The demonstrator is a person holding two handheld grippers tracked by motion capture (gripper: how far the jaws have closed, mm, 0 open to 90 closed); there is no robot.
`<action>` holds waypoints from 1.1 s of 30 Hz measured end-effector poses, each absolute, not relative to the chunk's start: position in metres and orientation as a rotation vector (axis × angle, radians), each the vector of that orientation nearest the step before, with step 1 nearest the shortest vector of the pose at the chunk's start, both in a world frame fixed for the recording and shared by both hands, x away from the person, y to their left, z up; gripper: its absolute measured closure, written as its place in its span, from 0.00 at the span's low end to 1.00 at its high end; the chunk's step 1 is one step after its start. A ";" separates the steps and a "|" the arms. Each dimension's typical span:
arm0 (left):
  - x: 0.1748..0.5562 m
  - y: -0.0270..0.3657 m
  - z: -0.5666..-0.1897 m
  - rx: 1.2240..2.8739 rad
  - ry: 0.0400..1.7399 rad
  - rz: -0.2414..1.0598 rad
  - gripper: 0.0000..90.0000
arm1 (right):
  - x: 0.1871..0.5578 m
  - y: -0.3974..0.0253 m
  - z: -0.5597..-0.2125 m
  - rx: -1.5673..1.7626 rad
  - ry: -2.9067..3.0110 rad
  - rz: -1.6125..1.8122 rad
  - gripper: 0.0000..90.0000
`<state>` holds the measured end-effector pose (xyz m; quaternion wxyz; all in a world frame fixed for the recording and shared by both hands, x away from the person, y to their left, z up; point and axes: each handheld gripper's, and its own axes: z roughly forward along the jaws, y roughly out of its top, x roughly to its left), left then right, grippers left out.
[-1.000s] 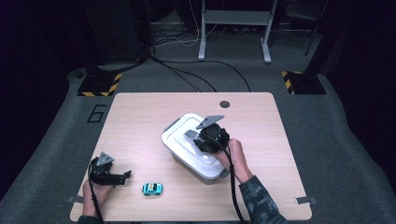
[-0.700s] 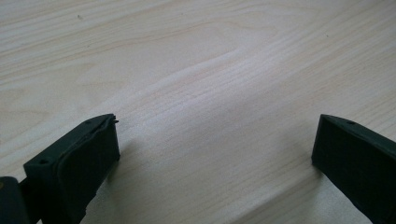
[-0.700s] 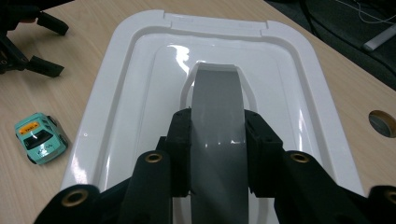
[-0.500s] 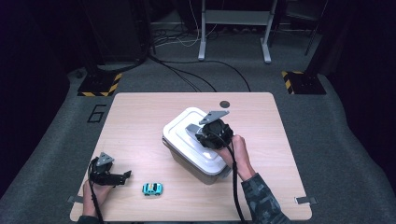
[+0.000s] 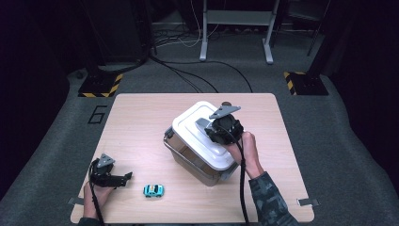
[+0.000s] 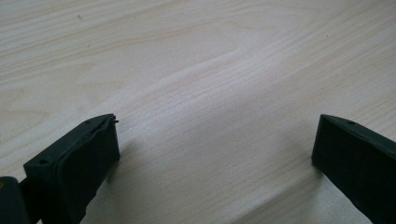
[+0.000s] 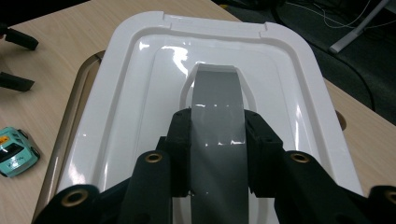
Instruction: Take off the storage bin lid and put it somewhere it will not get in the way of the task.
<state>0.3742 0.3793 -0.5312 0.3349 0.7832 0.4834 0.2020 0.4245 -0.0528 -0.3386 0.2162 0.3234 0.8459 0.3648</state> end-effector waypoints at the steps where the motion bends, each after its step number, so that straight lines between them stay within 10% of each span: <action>1: 0.374 0.379 -0.531 2.044 1.261 0.527 0.00 | 0.425 -0.054 -0.338 0.905 2.341 1.010 0.74; 33: 0.374 0.379 -0.531 2.043 1.262 0.527 0.00 | 0.428 -0.116 -0.315 1.064 2.164 0.969 0.74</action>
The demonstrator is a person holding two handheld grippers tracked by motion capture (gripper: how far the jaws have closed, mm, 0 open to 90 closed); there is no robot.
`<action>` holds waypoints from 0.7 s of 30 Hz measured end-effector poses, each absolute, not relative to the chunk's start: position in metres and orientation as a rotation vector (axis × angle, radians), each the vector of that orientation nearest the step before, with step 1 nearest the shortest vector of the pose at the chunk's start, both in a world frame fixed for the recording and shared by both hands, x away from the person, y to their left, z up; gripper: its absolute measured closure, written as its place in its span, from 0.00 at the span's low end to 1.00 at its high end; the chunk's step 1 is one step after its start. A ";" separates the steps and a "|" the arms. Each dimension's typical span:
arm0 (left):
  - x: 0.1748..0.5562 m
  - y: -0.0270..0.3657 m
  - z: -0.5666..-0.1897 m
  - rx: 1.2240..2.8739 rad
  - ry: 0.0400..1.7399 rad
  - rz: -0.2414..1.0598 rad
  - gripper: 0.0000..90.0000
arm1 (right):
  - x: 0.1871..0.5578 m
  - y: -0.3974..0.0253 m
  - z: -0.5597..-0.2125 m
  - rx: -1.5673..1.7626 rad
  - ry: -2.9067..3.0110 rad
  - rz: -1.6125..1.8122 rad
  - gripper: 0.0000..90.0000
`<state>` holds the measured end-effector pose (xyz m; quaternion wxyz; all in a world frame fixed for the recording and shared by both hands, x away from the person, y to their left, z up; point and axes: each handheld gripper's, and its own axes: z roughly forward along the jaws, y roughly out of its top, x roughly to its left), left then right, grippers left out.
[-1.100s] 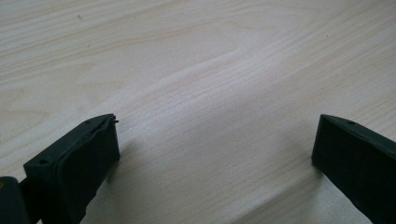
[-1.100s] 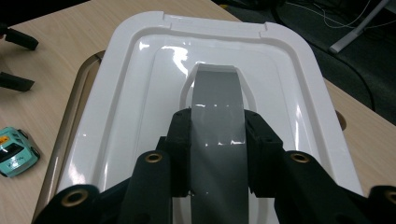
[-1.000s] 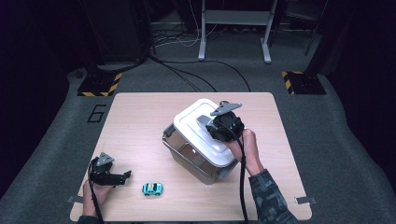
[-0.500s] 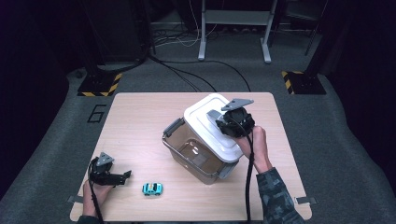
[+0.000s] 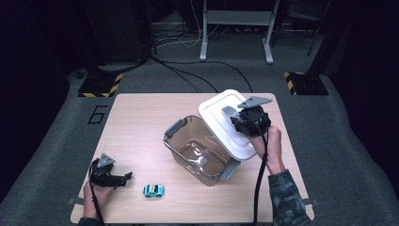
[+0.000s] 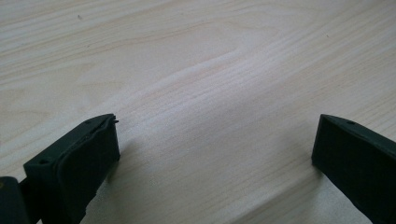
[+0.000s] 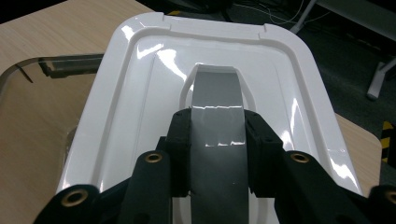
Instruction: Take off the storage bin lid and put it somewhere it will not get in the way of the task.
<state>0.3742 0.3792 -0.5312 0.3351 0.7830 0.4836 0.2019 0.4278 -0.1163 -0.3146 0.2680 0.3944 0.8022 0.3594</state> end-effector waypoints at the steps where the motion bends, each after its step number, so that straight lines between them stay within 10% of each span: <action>1: 0.374 0.379 -0.531 2.043 1.262 0.527 0.00 | 0.428 -0.119 -0.315 1.051 2.164 0.967 0.74; 21: 0.374 0.379 -0.531 2.043 1.262 0.527 0.00 | 0.437 -0.156 -0.325 1.193 2.073 0.889 0.74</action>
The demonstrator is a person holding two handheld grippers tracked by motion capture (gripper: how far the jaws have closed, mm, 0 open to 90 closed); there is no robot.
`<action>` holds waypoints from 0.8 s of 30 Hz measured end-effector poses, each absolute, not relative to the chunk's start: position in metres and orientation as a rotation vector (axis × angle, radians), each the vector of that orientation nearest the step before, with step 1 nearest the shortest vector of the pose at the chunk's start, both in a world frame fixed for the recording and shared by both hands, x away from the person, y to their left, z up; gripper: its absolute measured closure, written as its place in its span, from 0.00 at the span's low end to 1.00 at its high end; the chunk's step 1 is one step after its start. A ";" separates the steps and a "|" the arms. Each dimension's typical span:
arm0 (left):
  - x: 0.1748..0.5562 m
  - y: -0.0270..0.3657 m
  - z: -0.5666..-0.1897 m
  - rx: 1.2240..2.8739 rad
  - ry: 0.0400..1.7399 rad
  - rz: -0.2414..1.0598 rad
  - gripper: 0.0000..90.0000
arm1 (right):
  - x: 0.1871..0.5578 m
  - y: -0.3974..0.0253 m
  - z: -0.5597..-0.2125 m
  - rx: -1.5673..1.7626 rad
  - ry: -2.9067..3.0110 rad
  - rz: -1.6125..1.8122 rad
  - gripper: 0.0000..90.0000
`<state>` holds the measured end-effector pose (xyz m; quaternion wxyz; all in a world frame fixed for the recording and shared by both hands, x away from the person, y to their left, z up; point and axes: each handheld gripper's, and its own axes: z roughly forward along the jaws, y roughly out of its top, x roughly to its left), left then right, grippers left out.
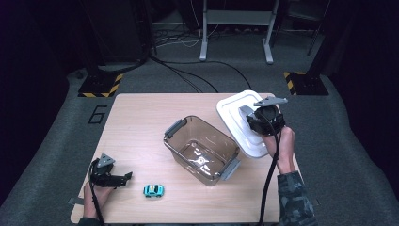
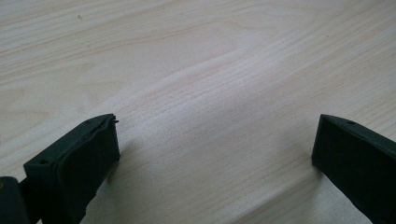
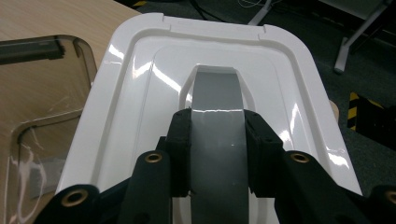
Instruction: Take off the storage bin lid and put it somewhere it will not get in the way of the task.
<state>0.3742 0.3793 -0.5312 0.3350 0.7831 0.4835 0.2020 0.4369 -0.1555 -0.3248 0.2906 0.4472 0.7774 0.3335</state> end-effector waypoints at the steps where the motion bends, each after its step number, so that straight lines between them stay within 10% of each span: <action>1: 0.374 0.379 -0.531 2.043 1.261 0.527 0.00 | 0.438 -0.158 -0.326 1.204 2.069 0.884 0.74; 24: 0.374 0.379 -0.531 2.043 1.261 0.527 0.00 | 0.466 -0.197 -0.378 1.382 1.989 0.793 0.74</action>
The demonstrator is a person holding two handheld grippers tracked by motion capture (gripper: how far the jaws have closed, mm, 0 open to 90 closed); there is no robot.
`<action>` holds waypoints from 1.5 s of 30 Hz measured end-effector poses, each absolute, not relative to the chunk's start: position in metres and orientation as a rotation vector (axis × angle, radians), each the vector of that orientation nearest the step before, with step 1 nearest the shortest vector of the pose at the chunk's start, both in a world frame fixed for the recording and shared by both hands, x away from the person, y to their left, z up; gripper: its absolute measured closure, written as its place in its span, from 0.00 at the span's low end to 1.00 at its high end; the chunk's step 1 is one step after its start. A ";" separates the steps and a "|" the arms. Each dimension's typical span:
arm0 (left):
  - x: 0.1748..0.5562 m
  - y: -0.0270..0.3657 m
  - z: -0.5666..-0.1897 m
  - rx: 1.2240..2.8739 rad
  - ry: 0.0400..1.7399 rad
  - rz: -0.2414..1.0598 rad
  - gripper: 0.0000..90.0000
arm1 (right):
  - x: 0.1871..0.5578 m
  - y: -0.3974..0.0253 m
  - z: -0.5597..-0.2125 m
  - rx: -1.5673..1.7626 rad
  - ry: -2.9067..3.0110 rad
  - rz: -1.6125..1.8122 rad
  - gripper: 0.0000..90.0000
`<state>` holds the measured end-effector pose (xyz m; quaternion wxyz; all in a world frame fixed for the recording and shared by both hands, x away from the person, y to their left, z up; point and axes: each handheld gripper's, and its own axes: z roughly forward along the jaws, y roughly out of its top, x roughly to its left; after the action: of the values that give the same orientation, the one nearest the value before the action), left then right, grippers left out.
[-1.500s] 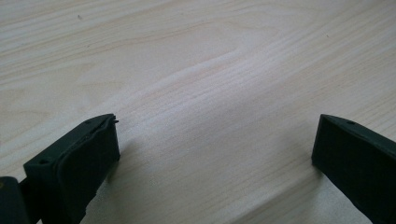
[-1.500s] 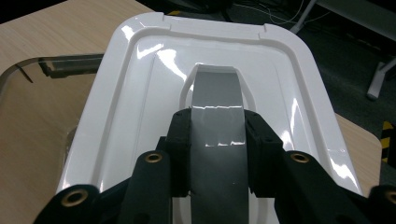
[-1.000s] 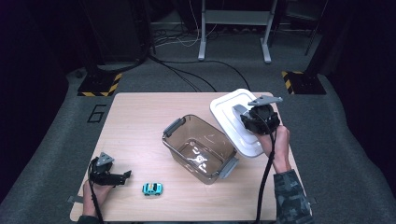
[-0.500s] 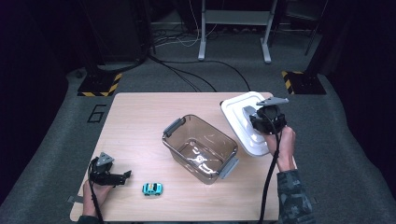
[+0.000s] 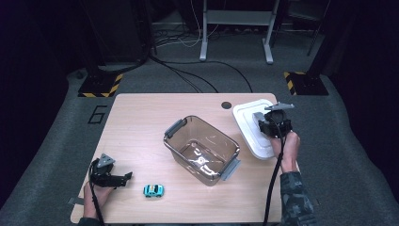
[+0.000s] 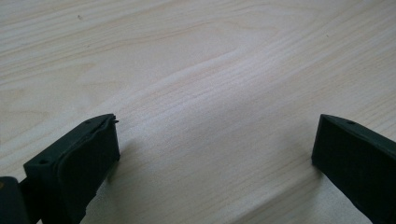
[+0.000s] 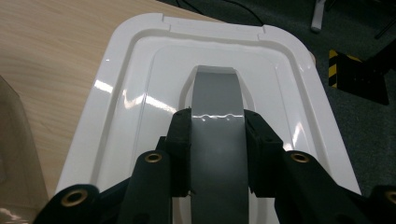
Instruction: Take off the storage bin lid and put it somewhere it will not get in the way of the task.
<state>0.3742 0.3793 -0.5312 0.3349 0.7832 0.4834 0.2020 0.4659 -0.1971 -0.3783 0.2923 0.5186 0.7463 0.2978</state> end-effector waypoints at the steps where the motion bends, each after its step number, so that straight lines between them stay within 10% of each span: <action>1: 0.374 0.379 -0.531 2.043 1.262 0.527 0.00 | 0.467 -0.198 -0.381 1.387 1.991 0.787 0.74; 45: 0.374 0.379 -0.531 2.043 1.262 0.527 0.00 | 0.501 -0.207 -0.467 1.633 1.904 0.764 0.74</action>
<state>0.3742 0.3793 -0.5312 0.3350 0.7831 0.4835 0.2020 0.5008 -0.2070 -0.4673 0.2566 0.6019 0.7018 0.2816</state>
